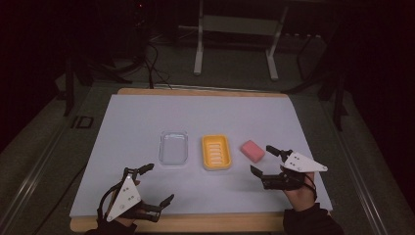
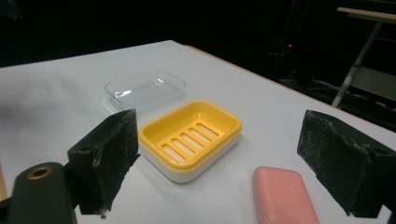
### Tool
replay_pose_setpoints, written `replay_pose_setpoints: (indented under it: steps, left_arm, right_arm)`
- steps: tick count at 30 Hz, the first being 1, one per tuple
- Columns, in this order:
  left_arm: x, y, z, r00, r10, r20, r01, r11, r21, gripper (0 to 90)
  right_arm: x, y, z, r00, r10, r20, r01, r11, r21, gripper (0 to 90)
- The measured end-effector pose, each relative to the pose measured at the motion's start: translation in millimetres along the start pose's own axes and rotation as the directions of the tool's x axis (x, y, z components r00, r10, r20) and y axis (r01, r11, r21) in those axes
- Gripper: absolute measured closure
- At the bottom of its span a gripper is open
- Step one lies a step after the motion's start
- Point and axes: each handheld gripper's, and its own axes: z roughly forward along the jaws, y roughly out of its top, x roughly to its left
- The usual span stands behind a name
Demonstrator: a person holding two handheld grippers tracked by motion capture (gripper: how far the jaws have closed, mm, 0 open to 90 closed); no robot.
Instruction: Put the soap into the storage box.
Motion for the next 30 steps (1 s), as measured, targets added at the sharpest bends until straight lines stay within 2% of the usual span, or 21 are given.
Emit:
replay_pose_setpoints:
  steps: [6,10,15,18,20,21,24,26,27,30]
  left_arm:
    - [-0.8,0.1,-0.2,1.0,0.003,-0.002,-0.003,1.0,-0.002,0.6]
    - [-1.5,0.6,-0.8,0.9999,0.01,-0.004,-0.01,0.9999,-0.003,0.7]
    - [-2.0,0.7,-0.8,0.9999,0.012,-0.004,-0.012,0.9999,-0.001,0.6]
    - [-2.4,0.6,-0.8,0.9999,0.013,-0.006,-0.013,0.9999,-0.001,0.6]
    - [-2.5,0.5,-0.7,0.9998,0.018,-0.007,-0.018,0.9998,0.003,0.7]
    - [-2.7,0.5,-0.7,0.9998,0.02,-0.006,-0.02,0.9998,0.003,0.6]
    - [-3.0,0.6,-0.7,0.9998,0.021,-0.005,-0.021,0.9998,0.003,0.7]
    - [-3.3,0.6,-0.7,0.9997,0.022,-0.006,-0.022,0.9997,0.004,0.7]
    - [-3.7,0.5,-0.5,0.9997,0.025,-0.006,-0.025,0.9997,0.006,0.7]
    - [-4.2,0.5,-0.1,0.9996,0.029,-0.005,-0.029,0.9995,0.01,0.7]
  right_arm:
    - [1.1,1.5,2.0,0.9999,-0.013,-0.01,0.013,0.999,0.038,12.7]
    - [1.1,2.1,5.9,0.9996,0.01,-0.026,-0.008,0.996,0.085,12.7]
    - [0.6,-0.9,10.7,0.9995,0.025,-0.021,-0.021,0.985,0.174,12.8]
    - [-1.1,-2.8,11.8,0.9976,0.069,-0.002,-0.067,0.976,0.208,12.9]
    - [-1.8,-3.3,12.1,0.9972,0.074,0.005,-0.073,0.973,0.219,12.9]
    - [-2.8,-3.5,11.8,0.9966,0.075,0.034,-0.081,0.966,0.246,13.0]
    - [-6.3,-2.2,9.7,0.9929,0.114,0.036,-0.119,0.955,0.272,13.0]
    - [-7.5,-1.5,9.0,0.9928,0.114,0.038,-0.12,0.951,0.284,13.1]
    - [-9.7,0.4,6.4,0.9924,0.115,0.044,-0.123,0.943,0.309,13.1]
    - [-13.3,2.6,3.4,0.9848,0.171,0.031,-0.17,0.917,0.362,13.1]
